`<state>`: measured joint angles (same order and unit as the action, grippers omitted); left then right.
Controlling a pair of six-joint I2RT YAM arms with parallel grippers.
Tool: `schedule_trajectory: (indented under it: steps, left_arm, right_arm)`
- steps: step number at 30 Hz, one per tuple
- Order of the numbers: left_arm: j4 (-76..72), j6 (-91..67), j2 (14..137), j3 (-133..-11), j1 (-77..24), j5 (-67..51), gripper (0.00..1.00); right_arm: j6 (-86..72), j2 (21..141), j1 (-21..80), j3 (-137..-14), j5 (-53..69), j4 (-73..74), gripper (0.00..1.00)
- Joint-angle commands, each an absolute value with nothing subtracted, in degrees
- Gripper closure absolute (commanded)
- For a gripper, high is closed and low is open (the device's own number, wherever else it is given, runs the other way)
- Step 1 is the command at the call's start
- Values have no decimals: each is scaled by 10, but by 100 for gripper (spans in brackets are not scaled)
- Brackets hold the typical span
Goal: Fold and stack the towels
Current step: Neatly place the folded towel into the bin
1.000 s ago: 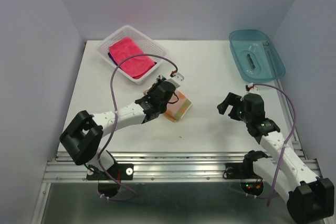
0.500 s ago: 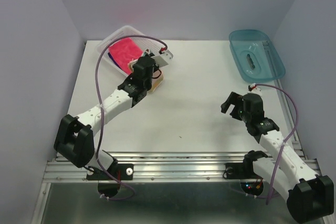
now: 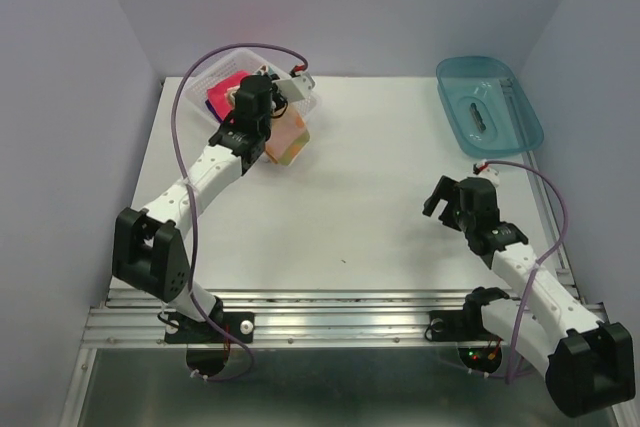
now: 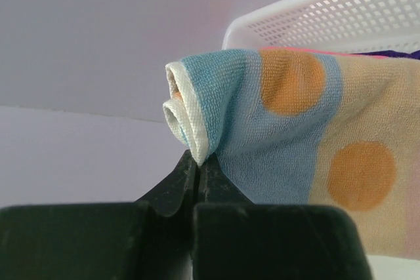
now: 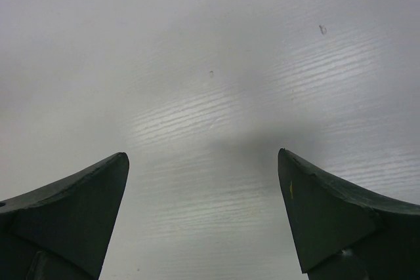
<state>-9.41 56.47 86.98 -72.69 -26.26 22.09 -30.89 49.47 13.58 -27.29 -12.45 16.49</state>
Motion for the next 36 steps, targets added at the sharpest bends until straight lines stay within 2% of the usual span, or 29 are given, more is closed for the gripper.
schedule_trajectory:
  steps: [1,11,36]
  left_arm:
    - [-89,602,886,-773,-237,170,100]
    - [-92,635,999,-843,-172,146,100]
    - [-83,665,1135,-960,-105,86,100]
  right_arm:
    - [-315,505,141,-305,-150,164,0]
    - [-312,541,141,-333,-163,166,0]
    - [-332,616,141,-366,-160,166,0]
